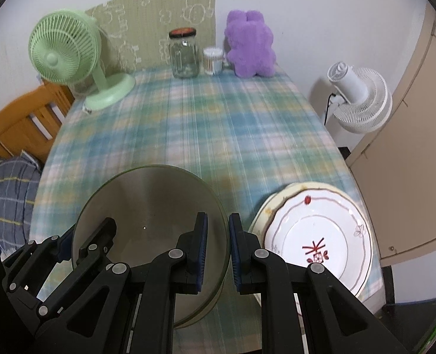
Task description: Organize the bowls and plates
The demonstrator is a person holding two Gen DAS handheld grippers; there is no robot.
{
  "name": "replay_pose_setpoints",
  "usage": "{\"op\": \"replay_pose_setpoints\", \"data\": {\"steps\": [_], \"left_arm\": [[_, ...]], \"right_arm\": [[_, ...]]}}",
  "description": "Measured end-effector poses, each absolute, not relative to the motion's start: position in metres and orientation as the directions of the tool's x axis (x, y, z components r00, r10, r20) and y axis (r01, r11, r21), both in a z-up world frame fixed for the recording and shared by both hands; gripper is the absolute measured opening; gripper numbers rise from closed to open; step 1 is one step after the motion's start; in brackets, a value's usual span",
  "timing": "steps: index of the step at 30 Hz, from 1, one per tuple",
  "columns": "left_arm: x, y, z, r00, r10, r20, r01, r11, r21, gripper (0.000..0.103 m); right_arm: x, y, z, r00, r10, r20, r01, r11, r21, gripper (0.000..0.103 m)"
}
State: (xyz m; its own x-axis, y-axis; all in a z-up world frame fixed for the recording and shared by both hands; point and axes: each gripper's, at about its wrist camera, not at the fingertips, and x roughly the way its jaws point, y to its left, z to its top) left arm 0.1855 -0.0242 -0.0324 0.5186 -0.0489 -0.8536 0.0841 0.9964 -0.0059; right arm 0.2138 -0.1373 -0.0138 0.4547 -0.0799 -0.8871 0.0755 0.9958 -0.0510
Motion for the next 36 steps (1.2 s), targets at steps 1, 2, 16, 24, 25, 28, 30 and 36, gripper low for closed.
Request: {"op": "replay_pose_setpoints", "data": {"steps": [1,2,16,24,25,28,30,36], "left_arm": [[0.184,-0.024,-0.035,0.514,-0.048,-0.856,0.084,0.996,-0.006,0.016],[0.183,-0.024,-0.036,0.511,-0.048,-0.858,0.084,0.996,-0.006,0.016],[0.177,-0.02,-0.064,0.444,-0.048,-0.895,0.075,0.997,-0.016,0.016],[0.176,-0.024,-0.067,0.446,-0.042,-0.894,0.072,0.997,-0.011,0.016],[0.175,-0.024,-0.067,0.449,-0.04,-0.893,0.073,0.997,-0.008,0.016],[0.174,-0.025,-0.068,0.46,-0.034,-0.887,0.078,0.997,0.002,0.016],[0.174,-0.025,-0.07,0.457,-0.029,-0.889,0.074,0.997,0.006,0.016],[0.173,-0.024,-0.071,0.424,-0.074,-0.902,0.096,0.995,-0.037,0.031]], "right_arm": [[0.214,-0.137,-0.016,0.45,-0.081,-0.89,0.076,0.996,-0.052,0.018],[0.213,-0.137,-0.019,0.444,-0.081,-0.893,0.074,0.996,-0.054,0.018],[0.206,-0.133,-0.047,0.377,-0.084,-0.923,0.072,0.996,-0.062,0.018],[0.204,-0.133,-0.053,0.368,-0.083,-0.926,0.075,0.995,-0.06,0.018],[0.203,-0.134,-0.054,0.372,-0.082,-0.925,0.076,0.995,-0.058,0.018],[0.202,-0.135,-0.054,0.381,-0.079,-0.921,0.074,0.996,-0.055,0.018],[0.202,-0.136,-0.056,0.384,-0.078,-0.92,0.073,0.996,-0.054,0.018],[0.201,-0.139,-0.057,0.373,-0.058,-0.926,0.069,0.997,-0.034,0.021]]}}
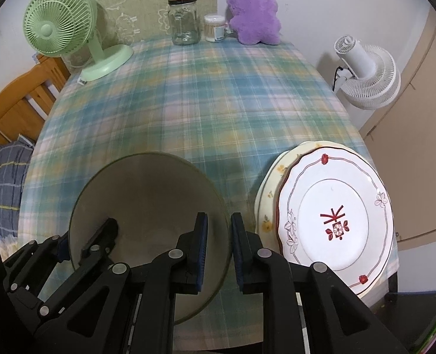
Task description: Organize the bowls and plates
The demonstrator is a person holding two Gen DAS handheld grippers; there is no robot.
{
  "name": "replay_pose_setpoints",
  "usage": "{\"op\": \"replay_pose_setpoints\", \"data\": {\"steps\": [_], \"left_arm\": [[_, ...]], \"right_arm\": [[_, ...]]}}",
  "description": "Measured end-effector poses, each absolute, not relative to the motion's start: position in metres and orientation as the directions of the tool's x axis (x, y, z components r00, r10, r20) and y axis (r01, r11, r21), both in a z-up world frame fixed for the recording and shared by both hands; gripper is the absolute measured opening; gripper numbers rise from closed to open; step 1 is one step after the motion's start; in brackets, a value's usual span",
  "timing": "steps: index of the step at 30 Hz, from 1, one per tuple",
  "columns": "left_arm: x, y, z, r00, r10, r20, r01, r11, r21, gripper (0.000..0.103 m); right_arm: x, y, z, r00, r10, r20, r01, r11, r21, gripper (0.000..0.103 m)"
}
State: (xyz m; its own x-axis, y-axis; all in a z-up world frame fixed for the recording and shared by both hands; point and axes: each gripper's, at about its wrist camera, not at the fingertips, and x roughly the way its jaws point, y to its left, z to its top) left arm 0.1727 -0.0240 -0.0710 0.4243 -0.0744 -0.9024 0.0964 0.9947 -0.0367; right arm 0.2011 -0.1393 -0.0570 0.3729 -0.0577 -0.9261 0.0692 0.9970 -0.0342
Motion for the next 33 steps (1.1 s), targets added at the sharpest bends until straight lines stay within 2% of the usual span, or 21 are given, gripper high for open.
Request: {"op": "replay_pose_setpoints", "data": {"steps": [6,7,9,10,11,14,33], "left_arm": [[0.165,-0.02,-0.064,0.408,-0.13,-0.904,0.113,0.989,-0.091,0.044],[0.164,-0.02,-0.062,0.408,-0.132,-0.903,0.117,0.989,-0.091,0.049],[0.162,-0.02,-0.059,0.412,-0.139,-0.9,0.126,0.987,-0.095,0.057],[0.161,-0.019,-0.058,0.413,-0.14,-0.9,0.13,0.987,-0.094,0.059],[0.16,-0.019,-0.057,0.412,-0.14,-0.9,0.132,0.987,-0.093,0.06],[0.161,-0.018,-0.057,0.411,-0.146,-0.9,0.126,0.987,-0.102,0.068],[0.187,-0.028,-0.087,0.325,-0.073,-0.943,0.049,0.997,-0.06,0.073]], "right_arm": [[0.198,-0.14,-0.05,0.366,-0.037,-0.93,0.038,0.999,-0.025,0.023],[0.196,-0.14,-0.048,0.366,-0.033,-0.93,0.035,0.999,-0.022,0.027],[0.194,-0.14,-0.045,0.37,-0.022,-0.929,0.034,0.999,-0.01,0.043],[0.193,-0.141,-0.042,0.38,-0.015,-0.925,0.036,0.999,-0.001,0.055],[0.191,-0.141,-0.039,0.391,-0.012,-0.92,0.037,0.999,0.002,0.062],[0.189,-0.141,-0.033,0.418,-0.03,-0.908,0.034,0.999,-0.018,0.066],[0.227,-0.165,-0.094,0.252,0.166,-0.953,0.033,0.983,0.18,0.066]]}}
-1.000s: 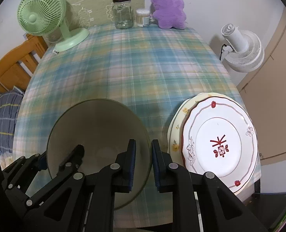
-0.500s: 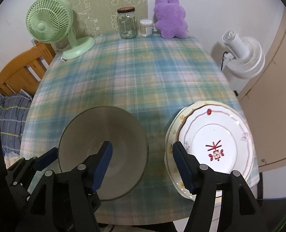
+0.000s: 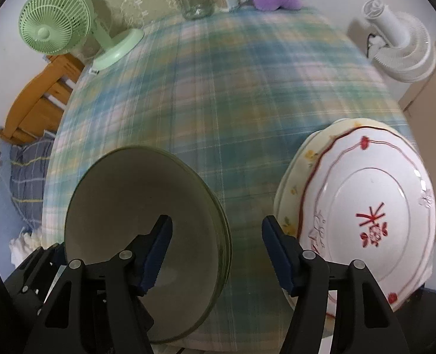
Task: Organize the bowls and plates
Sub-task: 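Close both tools on the rims of the nested bowls, then lift and carry the nested bowls over the plate stack with both tools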
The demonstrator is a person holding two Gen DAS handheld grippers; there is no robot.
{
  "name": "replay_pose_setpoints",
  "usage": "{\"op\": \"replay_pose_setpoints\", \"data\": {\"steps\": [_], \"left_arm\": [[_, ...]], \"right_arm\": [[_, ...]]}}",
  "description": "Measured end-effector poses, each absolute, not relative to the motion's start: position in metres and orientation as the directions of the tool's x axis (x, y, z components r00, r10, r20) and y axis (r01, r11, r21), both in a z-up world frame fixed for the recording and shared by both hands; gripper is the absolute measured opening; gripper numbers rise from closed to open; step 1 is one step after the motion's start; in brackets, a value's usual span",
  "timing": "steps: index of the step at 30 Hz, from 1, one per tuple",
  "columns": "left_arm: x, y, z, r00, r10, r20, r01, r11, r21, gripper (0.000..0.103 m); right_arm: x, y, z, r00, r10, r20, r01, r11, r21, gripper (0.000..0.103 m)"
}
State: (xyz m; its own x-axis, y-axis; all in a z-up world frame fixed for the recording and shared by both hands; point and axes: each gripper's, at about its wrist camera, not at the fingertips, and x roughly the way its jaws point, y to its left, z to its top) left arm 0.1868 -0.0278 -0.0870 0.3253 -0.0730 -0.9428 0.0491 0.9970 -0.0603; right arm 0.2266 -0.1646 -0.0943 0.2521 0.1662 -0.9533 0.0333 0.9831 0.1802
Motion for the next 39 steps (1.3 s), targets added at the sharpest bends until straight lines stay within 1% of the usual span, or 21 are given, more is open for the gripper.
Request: {"op": "replay_pose_setpoints", "data": {"steps": [3,5,9,13,20,30,34,35,37,39], "left_arm": [[0.189,-0.028,-0.09,0.307,-0.049,-0.951,0.029,0.999,-0.042,0.073],[0.191,-0.029,-0.092,0.292,-0.029,-0.956,0.012,1.0,-0.027,0.073],[0.192,-0.03,-0.092,0.283,-0.012,-0.959,-0.004,1.0,-0.014,0.072],[0.192,-0.028,-0.093,0.278,-0.01,-0.961,-0.008,1.0,-0.012,0.073],[0.196,-0.025,-0.094,0.278,-0.047,-0.959,0.03,0.999,-0.041,0.073],[0.198,-0.016,-0.098,0.288,-0.166,-0.943,0.07,0.986,-0.152,0.073],[0.198,-0.017,-0.102,0.28,-0.237,-0.93,0.094,0.971,-0.219,0.072],[0.197,-0.018,-0.102,0.274,-0.254,-0.927,0.1,0.967,-0.236,0.072],[0.197,-0.019,-0.102,0.273,-0.285,-0.919,0.109,0.958,-0.265,0.065],[0.197,-0.019,-0.102,0.271,-0.296,-0.916,0.117,0.955,-0.273,0.065]], "right_arm": [[0.232,-0.166,-0.101,0.224,0.203,-0.953,0.014,0.977,0.211,0.063],[0.236,-0.168,-0.107,0.2,0.227,-0.953,0.008,0.972,0.233,0.056],[0.242,-0.171,-0.116,0.16,0.286,-0.945,-0.007,0.957,0.288,0.051],[0.245,-0.164,-0.116,0.142,0.325,-0.935,-0.059,0.946,0.32,0.039],[0.246,-0.161,-0.114,0.136,0.304,-0.943,-0.064,0.952,0.298,0.038],[0.247,-0.153,-0.112,0.14,0.237,-0.961,-0.037,0.971,0.234,0.039],[0.245,-0.151,-0.111,0.142,0.209,-0.968,-0.01,0.978,0.21,0.039],[0.245,-0.15,-0.111,0.143,0.203,-0.969,-0.005,0.979,0.204,0.039],[0.244,-0.147,-0.11,0.148,0.18,-0.972,-0.003,0.983,0.182,0.039],[0.244,-0.145,-0.109,0.152,0.165,-0.975,0.002,0.986,0.167,0.039]]}}
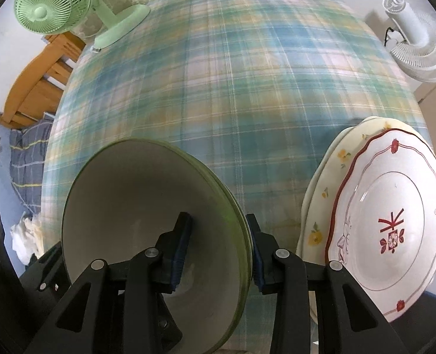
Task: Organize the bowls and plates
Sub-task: 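Lift and carry the nested bowls over the plate stack with both tools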
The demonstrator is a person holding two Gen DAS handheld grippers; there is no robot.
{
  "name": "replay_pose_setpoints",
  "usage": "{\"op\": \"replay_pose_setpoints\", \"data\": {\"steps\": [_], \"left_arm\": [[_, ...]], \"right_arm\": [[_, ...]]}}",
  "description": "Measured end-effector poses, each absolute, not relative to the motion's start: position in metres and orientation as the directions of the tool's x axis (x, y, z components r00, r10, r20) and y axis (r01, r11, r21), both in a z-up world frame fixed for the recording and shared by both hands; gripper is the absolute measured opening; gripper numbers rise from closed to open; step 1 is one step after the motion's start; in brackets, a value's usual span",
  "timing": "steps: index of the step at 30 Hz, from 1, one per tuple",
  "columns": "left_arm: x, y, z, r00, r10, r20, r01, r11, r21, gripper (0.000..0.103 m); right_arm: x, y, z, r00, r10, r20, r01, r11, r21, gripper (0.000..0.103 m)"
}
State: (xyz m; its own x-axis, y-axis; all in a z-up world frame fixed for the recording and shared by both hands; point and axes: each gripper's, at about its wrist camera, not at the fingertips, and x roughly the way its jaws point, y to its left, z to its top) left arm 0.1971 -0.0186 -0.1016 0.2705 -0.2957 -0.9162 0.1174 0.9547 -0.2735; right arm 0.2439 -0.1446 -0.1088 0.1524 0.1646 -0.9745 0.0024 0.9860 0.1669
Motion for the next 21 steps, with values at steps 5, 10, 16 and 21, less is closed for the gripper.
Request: {"op": "replay_pose_setpoints", "data": {"steps": [5,10,16,21], "left_arm": [[0.197,-0.018,-0.102,0.265,-0.301,-0.916,0.13,0.952,-0.276,0.064],[0.193,-0.015,-0.1,0.246,-0.32,-0.915,0.149,0.945,-0.29,0.064],[0.187,-0.017,-0.083,0.251,-0.329,-0.91,0.194,0.939,-0.286,0.064],[0.183,-0.027,-0.065,0.283,-0.317,-0.905,0.232,0.939,-0.256,0.063]], "right_arm": [[0.243,-0.141,-0.107,0.161,0.134,-0.978,0.018,0.99,0.139,0.039],[0.237,-0.14,-0.104,0.173,0.125,-0.977,0.047,0.99,0.134,0.04],[0.227,-0.141,-0.091,0.19,0.11,-0.976,0.082,0.988,0.128,0.04],[0.219,-0.149,-0.07,0.232,0.11,-0.966,0.115,0.984,0.14,0.04]]}}
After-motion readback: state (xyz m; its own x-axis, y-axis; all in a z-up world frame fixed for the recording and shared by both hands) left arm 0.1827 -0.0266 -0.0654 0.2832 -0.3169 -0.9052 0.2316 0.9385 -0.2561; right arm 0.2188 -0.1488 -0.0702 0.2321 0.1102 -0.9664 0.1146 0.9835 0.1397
